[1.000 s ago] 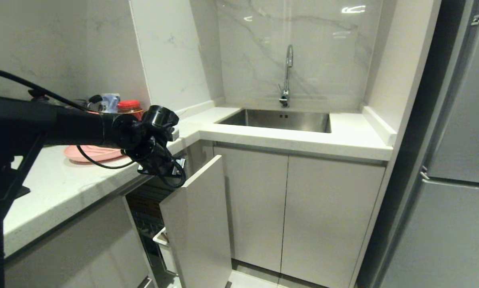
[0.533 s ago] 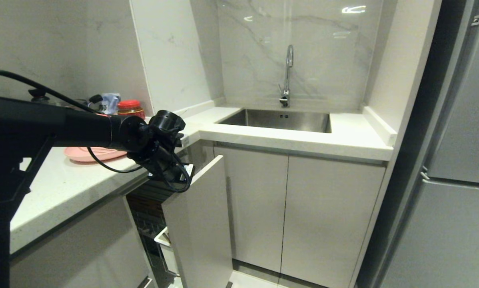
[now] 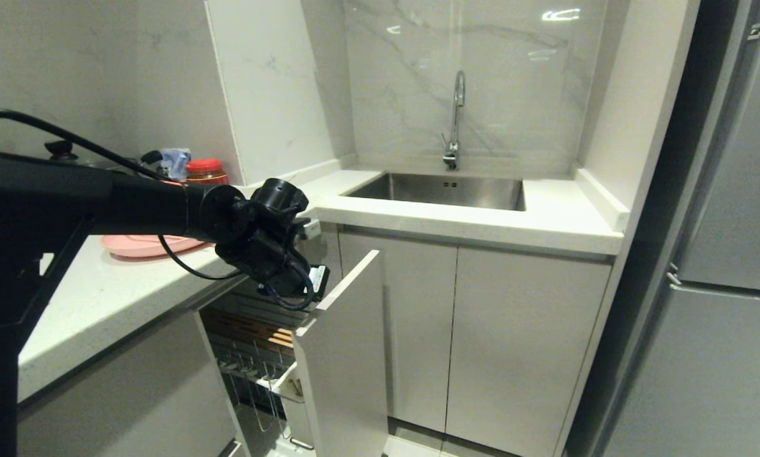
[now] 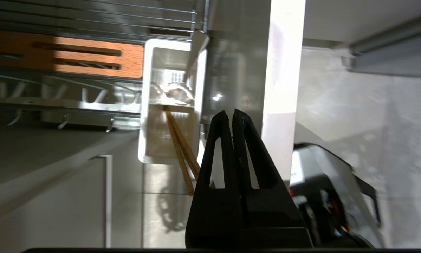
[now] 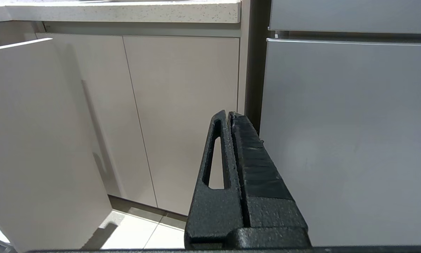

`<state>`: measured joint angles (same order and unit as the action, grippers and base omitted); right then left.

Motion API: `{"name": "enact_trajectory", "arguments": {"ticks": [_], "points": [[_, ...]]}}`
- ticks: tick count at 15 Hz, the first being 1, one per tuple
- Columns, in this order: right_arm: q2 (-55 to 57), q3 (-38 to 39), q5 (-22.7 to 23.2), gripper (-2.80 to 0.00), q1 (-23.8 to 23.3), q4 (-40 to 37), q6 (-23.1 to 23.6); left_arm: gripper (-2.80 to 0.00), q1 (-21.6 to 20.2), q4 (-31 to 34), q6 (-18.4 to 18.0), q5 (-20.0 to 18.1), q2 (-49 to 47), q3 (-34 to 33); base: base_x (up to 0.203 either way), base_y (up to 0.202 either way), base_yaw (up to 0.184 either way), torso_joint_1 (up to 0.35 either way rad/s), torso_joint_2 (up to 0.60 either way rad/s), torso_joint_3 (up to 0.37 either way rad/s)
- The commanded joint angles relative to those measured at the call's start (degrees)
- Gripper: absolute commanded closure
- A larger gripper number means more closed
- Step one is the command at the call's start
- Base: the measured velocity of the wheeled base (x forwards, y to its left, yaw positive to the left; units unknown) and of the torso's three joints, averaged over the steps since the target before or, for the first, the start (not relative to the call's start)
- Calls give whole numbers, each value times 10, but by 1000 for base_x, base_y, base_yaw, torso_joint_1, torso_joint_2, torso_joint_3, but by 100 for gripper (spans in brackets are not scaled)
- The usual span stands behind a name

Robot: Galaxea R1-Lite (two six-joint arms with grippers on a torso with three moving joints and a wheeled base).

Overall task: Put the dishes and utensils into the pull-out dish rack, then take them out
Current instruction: Open the cupboard

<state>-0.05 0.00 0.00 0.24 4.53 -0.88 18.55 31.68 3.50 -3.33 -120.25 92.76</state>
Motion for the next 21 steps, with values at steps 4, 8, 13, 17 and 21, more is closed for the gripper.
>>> {"name": "enact_trajectory", "arguments": {"ticks": [4, 8, 13, 17, 21], "points": [[0, 15, 0, 0, 0, 0, 0, 0, 34, 3, 26, -49, 2, -3, 0, 0, 0, 0, 0, 0], [0, 15, 0, 0, 0, 0, 0, 0, 69, 3, 48, -58, 0, -9, 0, 0, 0, 0, 0, 0], [0, 15, 0, 0, 0, 0, 0, 0, 112, -2, 109, -82, -1, -10, 0, 0, 0, 0, 0, 0], [0, 15, 0, 0, 0, 0, 0, 0, 144, -4, 145, -110, -1, -10, 0, 0, 0, 0, 0, 0], [0, 15, 0, 0, 0, 0, 0, 0, 166, -11, 162, -117, -9, -11, 0, 0, 0, 0, 0, 0]]}}
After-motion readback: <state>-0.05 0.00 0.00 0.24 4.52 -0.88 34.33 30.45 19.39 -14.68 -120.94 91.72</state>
